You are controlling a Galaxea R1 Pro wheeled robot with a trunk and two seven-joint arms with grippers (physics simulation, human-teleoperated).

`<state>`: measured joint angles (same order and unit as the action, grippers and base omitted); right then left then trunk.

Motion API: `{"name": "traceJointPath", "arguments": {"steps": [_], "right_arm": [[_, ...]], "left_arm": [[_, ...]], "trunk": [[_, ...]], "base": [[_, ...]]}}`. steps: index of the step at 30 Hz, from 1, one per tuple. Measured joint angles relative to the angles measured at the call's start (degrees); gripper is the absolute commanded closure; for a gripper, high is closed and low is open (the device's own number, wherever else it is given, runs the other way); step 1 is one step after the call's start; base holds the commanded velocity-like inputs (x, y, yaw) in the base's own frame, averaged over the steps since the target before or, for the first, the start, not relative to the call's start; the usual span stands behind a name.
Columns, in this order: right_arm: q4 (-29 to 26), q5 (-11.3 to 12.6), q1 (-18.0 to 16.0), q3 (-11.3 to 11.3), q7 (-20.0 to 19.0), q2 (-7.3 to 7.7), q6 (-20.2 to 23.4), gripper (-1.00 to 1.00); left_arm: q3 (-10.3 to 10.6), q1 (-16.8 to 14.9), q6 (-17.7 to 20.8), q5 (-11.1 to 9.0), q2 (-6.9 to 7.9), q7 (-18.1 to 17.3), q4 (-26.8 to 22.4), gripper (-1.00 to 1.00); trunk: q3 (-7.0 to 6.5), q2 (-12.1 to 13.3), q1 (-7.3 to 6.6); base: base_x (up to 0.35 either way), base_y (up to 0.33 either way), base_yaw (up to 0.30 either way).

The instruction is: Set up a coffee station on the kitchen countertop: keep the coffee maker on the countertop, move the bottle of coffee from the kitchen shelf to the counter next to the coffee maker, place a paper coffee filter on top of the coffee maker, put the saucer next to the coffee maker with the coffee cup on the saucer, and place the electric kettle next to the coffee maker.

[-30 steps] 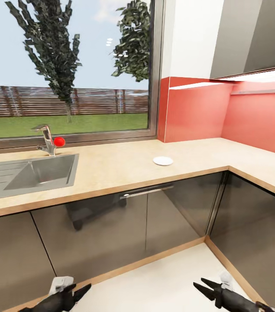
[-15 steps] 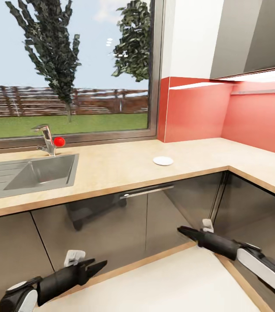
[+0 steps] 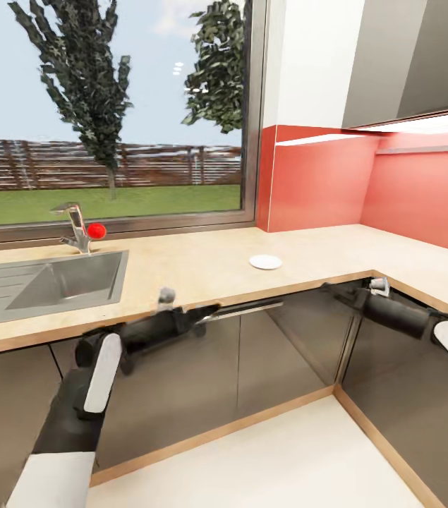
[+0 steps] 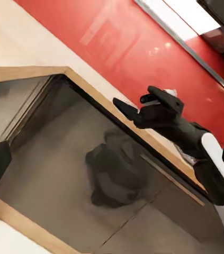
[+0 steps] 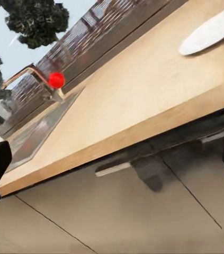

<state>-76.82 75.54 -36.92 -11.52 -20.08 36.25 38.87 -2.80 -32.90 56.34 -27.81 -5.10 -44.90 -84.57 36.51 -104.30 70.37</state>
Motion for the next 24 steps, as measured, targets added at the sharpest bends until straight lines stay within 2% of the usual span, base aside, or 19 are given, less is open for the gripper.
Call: {"name": "traceJointPath", "arguments": {"steps": [1, 3, 5, 8, 9, 15, 24], "right_arm": [[0.0, 0.2, -2.0, 0.2, 3.9, -0.11, 0.3, -1.0], [0.1, 0.2, -3.5, 0.2, 6.5, -0.17, 0.4, -1.0], [0.2, 0.4, -5.9, 0.4, 11.2, -0.19, 0.7, -1.0], [0.7, 0.5, -8.4, 0.3, 16.2, -0.36, 1.9, -1.0], [1.0, 0.5, -9.5, 0.3, 17.8, -0.63, 2.7, -1.0], [1.8, 0.2, -11.5, 0.2, 20.7, -2.53, 4.2, -1.0], [2.0, 0.2, -11.6, 0.2, 21.1, -2.9, 4.4, -1.0]], "left_arm": [[-1.5, -3.6, 0.0, 0.0, -1.2, 3.2, 2.4, -1.0], [-3.5, -6.1, 0.0, 0.1, -1.68, 6.0, 4.2, -1.0], [-8.3, -9.9, 0.0, -0.7, -2.14, 10.3, 7.7, -1.0], [-11.3, -13.6, 0.0, -1.6, -2.39, 13.3, 11.7, -1.0], [-11.8, -14.6, 0.0, -1.8, -2.45, 14.0, 12.9, -1.0], [-12.9, -16.2, 0.0, -2.1, -2.61, 15.3, 14.7, -1.0], [-13.5, -16.3, 0.0, -2.2, -2.73, 15.3, 14.9, -1.0]], "trunk": [[-0.01, 0.0, 0.0], [0.01, 0.0, 0.0], [0.0, 0.0, 0.0], [0.01, 0.0, 0.0], [0.01, 0.0, 0.0], [0.01, 0.0, -0.01], [0.01, 0.0, -0.03]], "base": [[0.0, 0.0, 0.0], [0.0, 0.0, 0.0], [0.0, 0.0, 0.0], [0.0, 0.0, 0.0], [0.0, 0.0, 0.0], [0.037, 0.0, 0.0], [0.265, -0.063, 0.0]]}}
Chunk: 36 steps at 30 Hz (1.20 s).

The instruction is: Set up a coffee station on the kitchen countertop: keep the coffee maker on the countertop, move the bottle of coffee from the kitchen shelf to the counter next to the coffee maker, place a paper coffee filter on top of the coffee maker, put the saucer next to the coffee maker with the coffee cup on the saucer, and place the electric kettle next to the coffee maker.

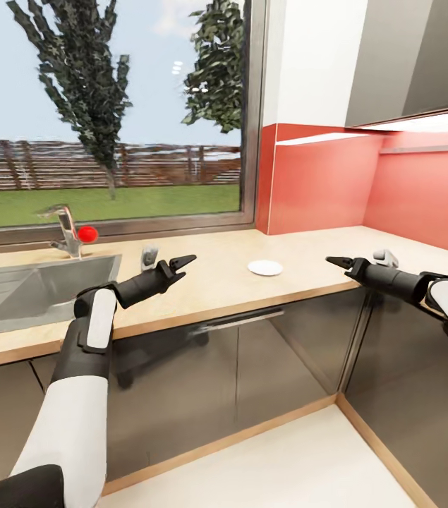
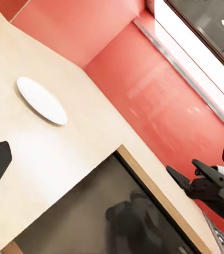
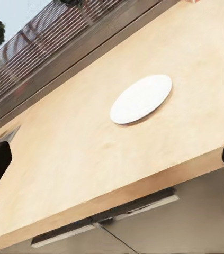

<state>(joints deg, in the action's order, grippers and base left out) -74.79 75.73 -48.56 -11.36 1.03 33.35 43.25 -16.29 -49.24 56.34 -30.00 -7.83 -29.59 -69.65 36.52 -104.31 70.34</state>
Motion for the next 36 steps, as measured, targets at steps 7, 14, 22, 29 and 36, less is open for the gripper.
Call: {"name": "traceJointPath", "arguments": {"steps": [7, 14, 22, 29, 36], "right_arm": [[0.0, 0.1, 0.3, 0.1, 0.0, -0.01, 0.1, -1.0], [-0.1, 0.6, 0.5, 0.1, -0.2, -0.01, 0.2, -1.0], [-0.1, 2.3, 0.5, 0.1, -0.2, -0.09, 0.3, -1.0], [-0.1, 2.6, 0.5, 0.1, -0.2, -0.11, 0.3, -1.0], [-0.1, 2.6, 0.5, 0.1, -0.2, -0.12, 0.3, -1.0]], "left_arm": [[0.2, 0.0, 0.0, 0.0, -0.07, 0.0, 0.0, -1.0], [0.1, 0.0, 0.0, 0.0, -0.09, 0.0, 0.0, -1.0], [0.0, 0.0, 0.0, 0.0, -0.09, 0.0, 0.0, -1.0], [0.0, 0.0, 0.0, 0.0, -0.08, 0.0, -0.1, -1.0], [-0.1, 0.0, 0.0, 0.0, -0.08, 0.0, -0.1, -1.0]], "trunk": [[0.0, 0.0, 0.02], [0.0, 0.0, 0.03], [0.0, 0.0, 0.02], [0.0, 0.0, 0.02], [0.0, 0.0, 0.03]], "base": [[0.151, -0.13, 0.0], [0.115, -0.177, 0.0], [0.074, -0.109, 0.0], [0.156, -0.225, 0.077], [0.055, -0.063, 0.217]]}}
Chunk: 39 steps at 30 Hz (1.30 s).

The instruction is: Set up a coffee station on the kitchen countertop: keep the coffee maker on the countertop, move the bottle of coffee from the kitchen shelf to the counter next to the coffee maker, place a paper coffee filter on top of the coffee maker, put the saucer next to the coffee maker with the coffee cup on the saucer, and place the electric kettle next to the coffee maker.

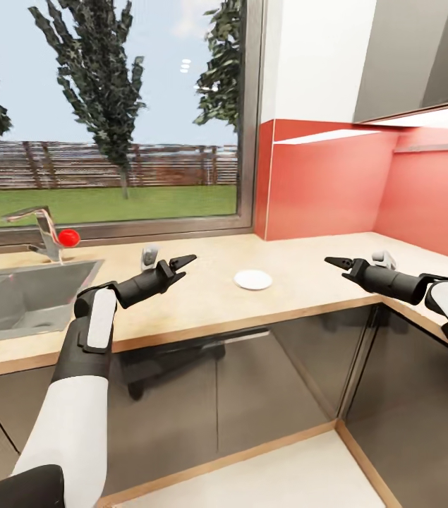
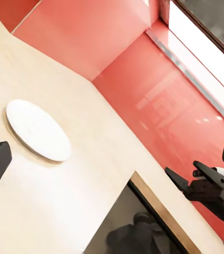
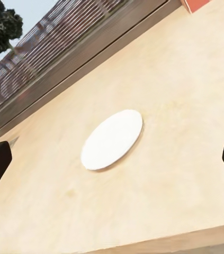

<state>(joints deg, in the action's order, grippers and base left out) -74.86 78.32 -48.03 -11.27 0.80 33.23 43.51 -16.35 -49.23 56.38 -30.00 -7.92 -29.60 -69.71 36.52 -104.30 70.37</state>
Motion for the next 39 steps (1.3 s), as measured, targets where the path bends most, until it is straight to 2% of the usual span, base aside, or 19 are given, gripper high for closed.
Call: {"name": "traceJointPath", "arguments": {"steps": [13, 33, 37, 39], "right_arm": [[0.1, -0.1, 0.0, 0.0, 0.0, 0.03, 0.0, -1.0], [0.1, -0.1, 0.0, 0.0, 0.0, -0.03, 0.0, -1.0], [0.2, -0.1, 0.0, 0.0, 0.0, -0.04, 0.0, -1.0], [0.1, -0.1, 0.0, -0.1, 0.0, -0.7, 0.0, -1.0]], "left_arm": [[0.0, 0.0, 0.0, 0.0, -0.01, 0.0, 0.1, -1.0], [0.1, 0.0, 0.0, 0.0, 0.07, 0.0, 0.3, -1.0], [0.1, 0.0, 0.0, 0.1, 0.08, 0.0, 0.5, -1.0], [0.1, 0.0, 0.0, 0.2, 0.08, 0.0, 0.5, -1.0]], "trunk": [[0.0, 0.0, -0.01], [0.0, 0.0, -0.02], [0.0, 0.0, 0.0], [0.0, 0.0, 0.01]], "base": [[0.196, -0.153, 0.031], [0.209, -0.006, 0.0], [0.029, 0.0, 0.0], [0.011, -0.04, 0.0]]}}
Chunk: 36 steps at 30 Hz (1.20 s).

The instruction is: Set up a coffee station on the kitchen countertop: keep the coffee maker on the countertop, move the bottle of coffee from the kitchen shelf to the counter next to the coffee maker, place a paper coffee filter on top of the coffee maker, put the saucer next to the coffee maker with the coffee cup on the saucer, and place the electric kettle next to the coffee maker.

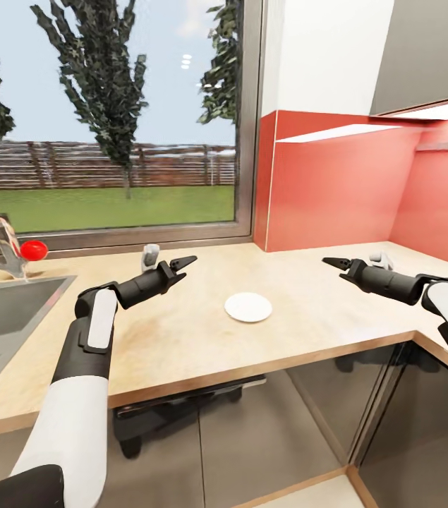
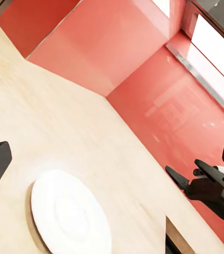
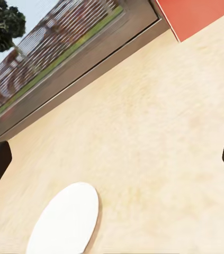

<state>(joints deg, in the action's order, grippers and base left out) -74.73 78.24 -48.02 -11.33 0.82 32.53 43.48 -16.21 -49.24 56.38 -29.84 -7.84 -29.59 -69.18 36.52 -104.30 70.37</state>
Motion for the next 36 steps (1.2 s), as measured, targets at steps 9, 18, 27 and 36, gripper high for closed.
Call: {"name": "traceJointPath", "arguments": {"steps": [9, 18, 27, 36], "right_arm": [[0.0, -0.1, 0.0, -0.1, 0.1, -1.24, -0.1, -1.0], [0.0, 0.0, 0.0, -0.1, 0.1, -1.29, -0.1, -1.0], [-0.6, 1.0, -0.5, 0.4, -0.5, -1.75, 0.2, -1.0], [-0.6, 1.0, -0.5, 0.4, -0.5, -1.75, 0.2, -1.0]], "left_arm": [[0.0, 0.0, 0.0, 0.1, 0.01, 0.0, 0.1, -1.0], [0.0, 0.0, 0.0, 0.0, 0.0, 0.0, 0.0, -1.0], [2.5, 0.1, 0.4, -0.7, -2.09, 0.5, 1.1, -1.0], [2.5, 0.1, 0.4, -0.7, -2.09, 0.5, 1.1, -1.0]], "trunk": [[0.0, 0.0, 0.0], [0.0, 0.0, 0.0], [0.0, 0.0, 0.0], [0.0, 0.0, 0.0]], "base": [[0.002, -0.138, 0.155], [0.0, -0.009, 0.131], [0.0, 0.0, 0.0], [0.0, 0.0, 0.0]]}}
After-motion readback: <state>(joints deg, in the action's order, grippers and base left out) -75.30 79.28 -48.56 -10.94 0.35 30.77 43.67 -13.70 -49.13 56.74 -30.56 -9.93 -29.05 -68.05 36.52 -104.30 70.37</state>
